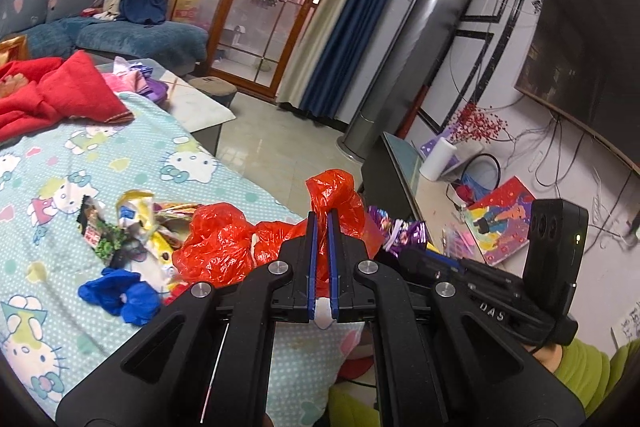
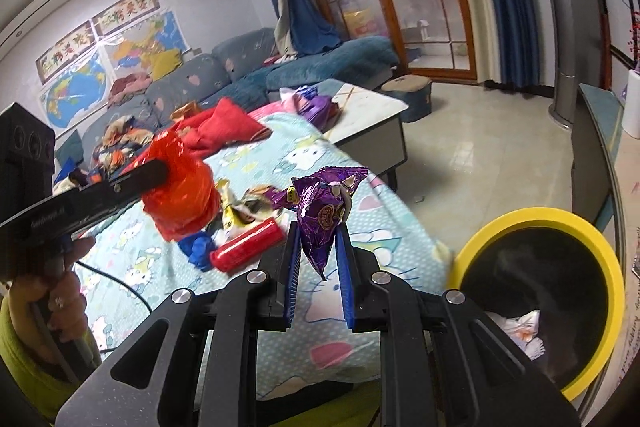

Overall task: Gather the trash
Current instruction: 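Carry the red bag and purple wrapper over the yellow-rimmed bin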

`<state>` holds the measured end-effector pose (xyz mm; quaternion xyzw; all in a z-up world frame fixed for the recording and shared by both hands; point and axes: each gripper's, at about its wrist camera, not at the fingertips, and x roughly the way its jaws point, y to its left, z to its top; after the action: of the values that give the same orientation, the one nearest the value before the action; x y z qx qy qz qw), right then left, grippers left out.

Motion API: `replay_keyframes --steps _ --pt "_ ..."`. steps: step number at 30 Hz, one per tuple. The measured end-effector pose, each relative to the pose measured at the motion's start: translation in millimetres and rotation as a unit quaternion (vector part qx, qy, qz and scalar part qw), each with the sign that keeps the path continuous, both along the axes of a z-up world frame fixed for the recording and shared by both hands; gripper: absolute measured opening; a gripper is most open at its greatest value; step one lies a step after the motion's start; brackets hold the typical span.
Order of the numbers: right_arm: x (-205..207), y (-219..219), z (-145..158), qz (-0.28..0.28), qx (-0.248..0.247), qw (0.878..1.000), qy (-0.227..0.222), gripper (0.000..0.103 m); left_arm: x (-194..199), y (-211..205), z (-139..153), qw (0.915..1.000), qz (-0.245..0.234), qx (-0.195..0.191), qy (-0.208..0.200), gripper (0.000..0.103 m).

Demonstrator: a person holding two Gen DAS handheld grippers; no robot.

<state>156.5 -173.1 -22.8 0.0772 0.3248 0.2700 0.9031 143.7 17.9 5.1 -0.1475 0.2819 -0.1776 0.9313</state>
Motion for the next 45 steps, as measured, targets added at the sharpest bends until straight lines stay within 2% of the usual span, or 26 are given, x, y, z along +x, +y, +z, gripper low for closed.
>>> replay_keyframes --steps 21,45 --pt "2 -53 -1 -0.084 -0.005 0.996 -0.021 0.017 2 -57 -11 0.9979 -0.06 0.025 0.004 0.001" --pt "10 -121 -32 -0.174 -0.007 0.985 0.015 0.017 16 -136 -47 0.9887 -0.136 0.056 0.033 0.002"
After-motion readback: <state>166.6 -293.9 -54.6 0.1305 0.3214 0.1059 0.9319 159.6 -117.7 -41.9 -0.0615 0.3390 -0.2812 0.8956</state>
